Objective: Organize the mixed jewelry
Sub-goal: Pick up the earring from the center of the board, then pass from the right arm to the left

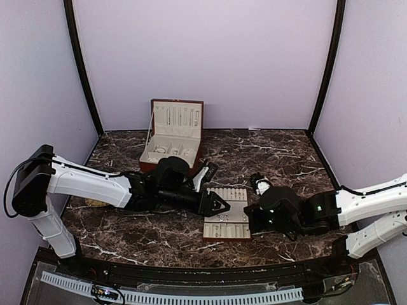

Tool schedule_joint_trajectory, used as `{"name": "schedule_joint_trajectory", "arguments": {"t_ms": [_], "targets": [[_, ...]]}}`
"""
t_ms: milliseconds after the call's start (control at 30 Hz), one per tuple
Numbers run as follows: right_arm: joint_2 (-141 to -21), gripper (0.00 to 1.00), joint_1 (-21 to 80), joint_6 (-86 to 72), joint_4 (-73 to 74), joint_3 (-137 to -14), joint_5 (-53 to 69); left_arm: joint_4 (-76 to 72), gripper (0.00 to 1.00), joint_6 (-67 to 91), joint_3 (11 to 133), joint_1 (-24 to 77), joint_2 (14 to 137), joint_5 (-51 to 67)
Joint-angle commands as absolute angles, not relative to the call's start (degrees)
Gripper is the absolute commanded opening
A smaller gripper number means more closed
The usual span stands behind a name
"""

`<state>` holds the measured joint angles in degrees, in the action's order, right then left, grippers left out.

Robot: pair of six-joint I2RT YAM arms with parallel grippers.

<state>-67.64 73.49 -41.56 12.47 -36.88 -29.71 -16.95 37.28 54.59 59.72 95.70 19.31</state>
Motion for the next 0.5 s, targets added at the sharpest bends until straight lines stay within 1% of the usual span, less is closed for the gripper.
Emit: {"name": "schedule_joint_trajectory", "arguments": {"t_ms": [0, 167, 467], "targets": [[-68.16, 0.0, 72.4, -38.4, 3.9, -40.17, -31.35, -23.5, 0.52, 39.62, 54.36, 60.52, 96.23, 24.01], [-69.56, 0.0, 72.15, -36.36, 2.55, -42.36, -30.76, -23.17, 0.52, 39.2, 56.43, 61.0, 98.57, 25.55], [-70.41, 0.0, 72.16, -35.27, 1.15, -43.17, -28.58, -23.72, 0.49, 39.33, 56.95, 61.08, 99.35, 25.6]]}}
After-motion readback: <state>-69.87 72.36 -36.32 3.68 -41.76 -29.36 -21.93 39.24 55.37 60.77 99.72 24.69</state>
